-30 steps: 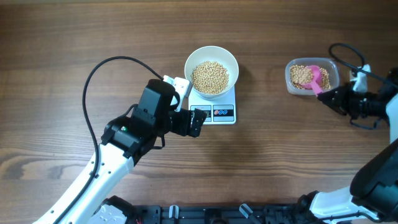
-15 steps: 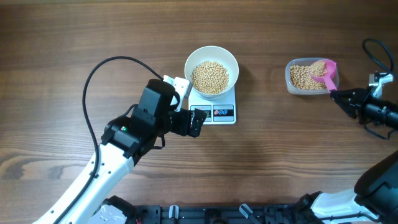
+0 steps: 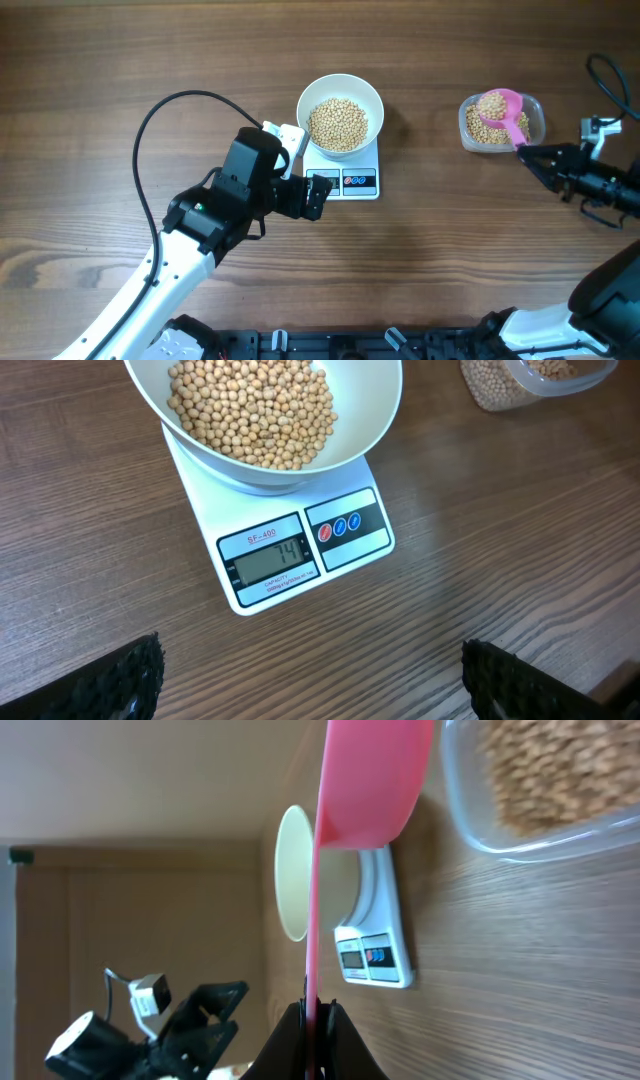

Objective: Scoop item into bowl and weigh 150g on scale
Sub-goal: 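Carry the filled scoop left over the white bowl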

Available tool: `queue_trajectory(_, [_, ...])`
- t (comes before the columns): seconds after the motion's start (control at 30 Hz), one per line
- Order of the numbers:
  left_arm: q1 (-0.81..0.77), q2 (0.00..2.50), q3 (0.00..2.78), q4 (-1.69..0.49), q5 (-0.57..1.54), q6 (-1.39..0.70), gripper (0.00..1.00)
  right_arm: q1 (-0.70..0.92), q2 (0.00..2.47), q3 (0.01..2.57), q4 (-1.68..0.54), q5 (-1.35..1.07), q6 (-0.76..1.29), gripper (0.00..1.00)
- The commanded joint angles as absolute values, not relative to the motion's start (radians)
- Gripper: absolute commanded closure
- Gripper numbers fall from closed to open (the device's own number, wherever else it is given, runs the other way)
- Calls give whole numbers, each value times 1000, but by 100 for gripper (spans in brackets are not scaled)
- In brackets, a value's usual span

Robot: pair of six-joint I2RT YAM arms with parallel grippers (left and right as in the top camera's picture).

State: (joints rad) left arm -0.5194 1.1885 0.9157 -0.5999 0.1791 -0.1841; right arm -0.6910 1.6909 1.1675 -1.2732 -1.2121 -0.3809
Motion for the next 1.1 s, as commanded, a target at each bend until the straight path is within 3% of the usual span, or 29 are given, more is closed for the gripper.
queue_trajectory(0.0, [-524, 1193, 915, -599, 166, -165, 0, -614, 1704, 1169, -1276, -1296, -419, 96])
queue_trajectory(0.3, [-524, 1193, 915, -599, 166, -165, 0, -353, 1703, 1180, -1254, -1296, -420, 96])
queue_trajectory(0.57, [-524, 1193, 915, -599, 166, -165, 0, -214, 1689, 1184, -1132, -1319, -412, 96])
queue_trajectory(0.7, [-524, 1193, 915, -599, 166, -165, 0, -162, 1658, 1188, -966, -1315, -239, 95])
queue_trajectory(0.83, [-524, 1193, 915, -599, 166, -165, 0, -103, 1608, 1188, -714, -1135, 64, 95])
queue_trajectory(1.07, [-524, 1193, 915, -599, 166, -165, 0, 73, 1514, 1188, -566, -736, 157, 95])
